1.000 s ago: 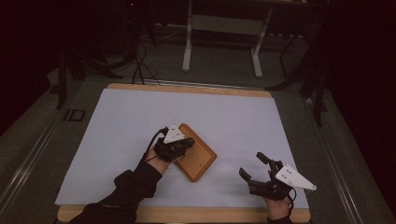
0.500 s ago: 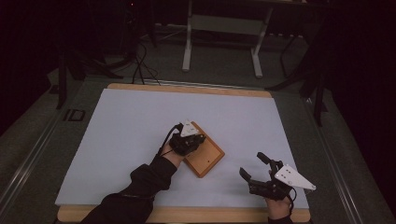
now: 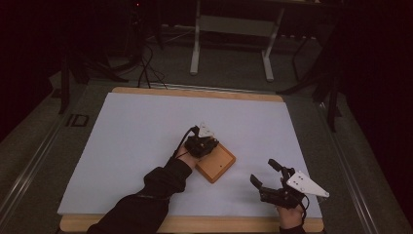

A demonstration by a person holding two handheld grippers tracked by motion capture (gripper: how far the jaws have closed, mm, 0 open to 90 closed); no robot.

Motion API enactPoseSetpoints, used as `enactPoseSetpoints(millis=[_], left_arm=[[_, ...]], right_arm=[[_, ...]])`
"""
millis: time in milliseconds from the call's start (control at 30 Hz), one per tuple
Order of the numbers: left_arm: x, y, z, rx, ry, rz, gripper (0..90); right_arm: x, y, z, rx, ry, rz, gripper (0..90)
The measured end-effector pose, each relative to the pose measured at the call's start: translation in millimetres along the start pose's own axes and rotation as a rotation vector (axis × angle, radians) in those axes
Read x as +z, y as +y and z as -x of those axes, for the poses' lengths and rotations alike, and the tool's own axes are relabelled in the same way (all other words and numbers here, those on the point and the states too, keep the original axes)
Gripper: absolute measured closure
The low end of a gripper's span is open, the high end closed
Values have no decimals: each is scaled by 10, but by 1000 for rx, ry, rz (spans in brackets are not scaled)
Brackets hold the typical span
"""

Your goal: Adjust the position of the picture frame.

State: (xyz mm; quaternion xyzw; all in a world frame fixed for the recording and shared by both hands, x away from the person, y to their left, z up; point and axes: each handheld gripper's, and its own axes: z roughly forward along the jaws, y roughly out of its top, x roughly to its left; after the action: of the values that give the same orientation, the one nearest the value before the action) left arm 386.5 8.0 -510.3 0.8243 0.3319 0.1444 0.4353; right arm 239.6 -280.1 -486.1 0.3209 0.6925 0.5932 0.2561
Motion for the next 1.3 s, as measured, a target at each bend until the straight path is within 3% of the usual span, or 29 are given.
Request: enactPoseSetpoints(millis=[267, 533, 767, 800, 900, 967, 1033, 1200, 1300], left_arm=[[113, -11, -14, -12, -1, -35, 852], [134, -7, -29, -19, -10, -35, 851], [66, -10, -59, -29, -41, -44, 825], [-8, 1, -65, -36, -50, -38, 825], [-126, 26, -86, -22, -40, -14, 814], [-204, 60, -116, 0, -7, 0, 834], [-243, 96, -184, -4, 14, 3, 870], [-184, 139, -367, -19, 37, -9, 899], [-99, 157, -433, 0, 54, -25, 900]], right_arm=[[1, 0, -3, -3, -1, -5, 131], [6, -3, -4, -2, 5, -12, 133], [12, -4, -13, -7, 3, -13, 133], [11, -4, -13, -7, 3, -13, 133], [16, -5, -9, -8, 5, -13, 133], [18, -5, -17, -11, 6, -16, 133], [21, -4, -20, -9, 7, -16, 133], [25, -5, -27, -11, 9, -19, 133], [29, -11, -20, -7, 9, -23, 133]])
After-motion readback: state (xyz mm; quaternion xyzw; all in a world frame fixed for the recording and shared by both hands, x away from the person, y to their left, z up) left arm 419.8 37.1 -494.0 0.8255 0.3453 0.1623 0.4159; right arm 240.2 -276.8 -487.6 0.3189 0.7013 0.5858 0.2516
